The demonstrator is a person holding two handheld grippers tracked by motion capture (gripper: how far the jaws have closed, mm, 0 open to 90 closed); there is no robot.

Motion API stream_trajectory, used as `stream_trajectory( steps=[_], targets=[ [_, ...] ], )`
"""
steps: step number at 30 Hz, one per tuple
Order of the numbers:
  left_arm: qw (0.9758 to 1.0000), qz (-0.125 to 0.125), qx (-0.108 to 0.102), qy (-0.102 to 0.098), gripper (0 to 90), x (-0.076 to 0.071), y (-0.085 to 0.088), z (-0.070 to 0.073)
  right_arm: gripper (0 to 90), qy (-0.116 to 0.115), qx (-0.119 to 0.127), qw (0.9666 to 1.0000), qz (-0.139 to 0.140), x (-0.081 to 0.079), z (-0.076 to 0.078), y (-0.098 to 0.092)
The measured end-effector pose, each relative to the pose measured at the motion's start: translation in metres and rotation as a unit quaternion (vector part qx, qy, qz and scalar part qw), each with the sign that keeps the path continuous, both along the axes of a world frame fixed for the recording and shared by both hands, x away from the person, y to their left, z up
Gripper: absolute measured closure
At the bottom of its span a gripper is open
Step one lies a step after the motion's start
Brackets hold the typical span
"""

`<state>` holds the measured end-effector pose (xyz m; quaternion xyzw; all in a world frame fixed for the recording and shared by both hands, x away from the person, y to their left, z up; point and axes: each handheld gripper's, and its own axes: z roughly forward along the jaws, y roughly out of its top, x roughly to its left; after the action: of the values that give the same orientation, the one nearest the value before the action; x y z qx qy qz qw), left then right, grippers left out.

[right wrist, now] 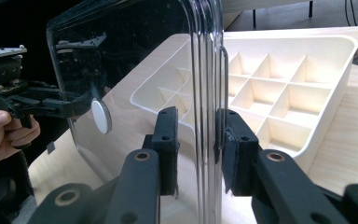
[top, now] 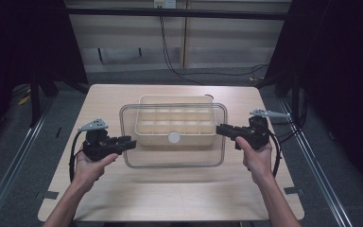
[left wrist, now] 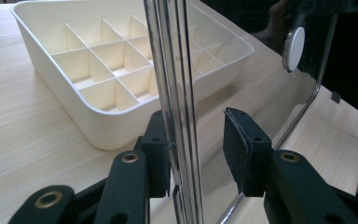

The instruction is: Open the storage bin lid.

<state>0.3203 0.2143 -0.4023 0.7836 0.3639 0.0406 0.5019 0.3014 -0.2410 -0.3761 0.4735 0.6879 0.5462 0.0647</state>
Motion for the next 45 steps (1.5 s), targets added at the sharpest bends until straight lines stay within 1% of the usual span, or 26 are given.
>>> stream_trajectory(
  steps=[3, 4, 5, 6, 9, 10, 11, 12, 14, 16, 17, 18, 19, 21, 23, 24, 26, 31, 34, 35, 37, 38, 40, 43, 45],
  targets=[
    [1.0, 0.002, 0.0, 0.002, 62.4, -0.003, 0.0, -0.001, 70.4, 0.0, 0.001, 1.0, 0.003, -0.004, -0.002, 0.0],
    [0.9999, 0.0, 0.013, -0.002, 62.0, -0.007, -0.001, -0.002, 70.4, 0.005, 0.001, 1.0, 0.001, -0.009, -0.004, 0.001],
    [0.9999, 0.0, 0.013, -0.002, 61.8, -0.007, -0.001, -0.002, 70.4, 0.004, -0.001, 1.0, 0.002, -0.01, -0.006, 0.001],
    [0.9999, -0.002, 0.016, -0.001, 61.8, -0.01, -0.001, -0.002, 70.3, 0.006, -0.002, 1.0, 0.001, -0.012, -0.007, 0.001],
    [0.9999, -0.002, 0.015, -0.001, 62.0, -0.013, -0.001, -0.003, 70.2, 0.013, 0.001, 0.9999, 0.002, -0.017, -0.011, 0.0],
    [0.9998, -0.007, 0.019, 0.0, 62.0, -0.016, -0.001, -0.004, 70.2, 0.013, -0.002, 0.9999, 0.003, -0.018, -0.011, 0.0],
    [0.9998, -0.007, 0.02, -0.004, 62.0, -0.017, -0.001, -0.005, 70.1, 0.014, -0.003, 0.9999, 0.003, -0.02, -0.012, 0.001],
    [0.9998, -0.009, 0.017, -0.002, 62.2, -0.018, 0.0, -0.005, 70.0, 0.016, -0.008, 0.9998, 0.005, -0.021, -0.013, 0.001],
    [0.9998, -0.009, 0.019, -0.002, 62.1, -0.021, 0.0, -0.007, 70.1, 0.017, -0.01, 0.9998, 0.007, -0.024, -0.014, 0.001],
    [0.9995, -0.015, 0.027, 0.005, 62.0, -0.023, 0.0, -0.011, 70.1, 0.019, -0.015, 0.9997, 0.009, -0.028, -0.016, 0.002],
    [0.9995, -0.015, 0.027, 0.005, 61.9, -0.023, 0.0, -0.011, 70.1, 0.021, -0.015, 0.9996, 0.008, -0.03, -0.017, 0.002],
    [0.9994, -0.015, 0.028, 0.012, 61.9, -0.026, -0.001, -0.015, 70.1, 0.022, -0.017, 0.9996, 0.008, -0.032, -0.017, 0.002],
    [0.9994, -0.017, 0.028, 0.013, 61.8, -0.027, 0.0, -0.016, 70.2, 0.024, -0.017, 0.9995, 0.01, -0.033, -0.018, 0.002],
    [0.9992, -0.018, 0.028, 0.022, 61.6, -0.029, -0.001, -0.019, 70.2, 0.028, -0.018, 0.9994, 0.009, -0.036, -0.021, 0.002],
    [0.9992, -0.017, 0.026, 0.023, 60.7, -0.031, -0.001, -0.019, 70.1, 0.04, -0.018, 0.999, 0.007, -0.039, -0.024, 0.003],
    [0.999, -0.024, 0.029, 0.026, 60.2, -0.034, -0.001, -0.019, 70.1, 0.04, -0.018, 0.999, 0.008, -0.04, -0.025, 0.003],
    [0.9988, -0.024, 0.032, 0.026, 60.3, -0.037, -0.002, -0.02, 70.1, 0.041, -0.017, 0.999, 0.01, -0.043, -0.027, 0.003],
    [0.9988, -0.026, 0.031, 0.029, 59.9, -0.04, -0.002, -0.022, 70.0, 0.047, -0.015, 0.9988, 0.008, -0.05, -0.03, 0.003],
    [0.9981, -0.031, 0.032, 0.043, 59.8, -0.045, -0.002, -0.026, 70.0, 0.053, -0.017, 0.9984, 0.011, -0.055, -0.031, 0.003],
    [0.9978, -0.034, 0.028, 0.05, 59.9, -0.045, -0.002, -0.027, 70.0, 0.055, -0.018, 0.9983, 0.013, -0.056, -0.032, 0.003],
    [0.9976, -0.034, 0.03, 0.051, 59.7, -0.047, -0.003, -0.029, 70.0, 0.057, -0.018, 0.9981, 0.012, -0.057, -0.033, 0.003],
    [0.9975, -0.037, 0.031, 0.052, 59.7, -0.049, -0.003, -0.031, 70.1, 0.065, -0.012, 0.9978, 0.012, -0.059, -0.035, 0.003],
    [0.9971, -0.038, 0.035, 0.055, 59.5, -0.051, -0.003, -0.034, 70.1, 0.069, -0.013, 0.9975, 0.008, -0.062, -0.037, 0.003],
    [0.997, -0.038, 0.037, 0.056, 59.2, -0.051, -0.004, -0.035, 70.1, 0.072, -0.012, 0.9973, 0.009, -0.064, -0.041, 0.003],
    [0.9968, -0.038, 0.035, 0.061, 58.9, -0.05, -0.004, -0.039, 70.2, 0.078, -0.012, 0.9969, 0.007, -0.064, -0.044, 0.003]
  ],
)
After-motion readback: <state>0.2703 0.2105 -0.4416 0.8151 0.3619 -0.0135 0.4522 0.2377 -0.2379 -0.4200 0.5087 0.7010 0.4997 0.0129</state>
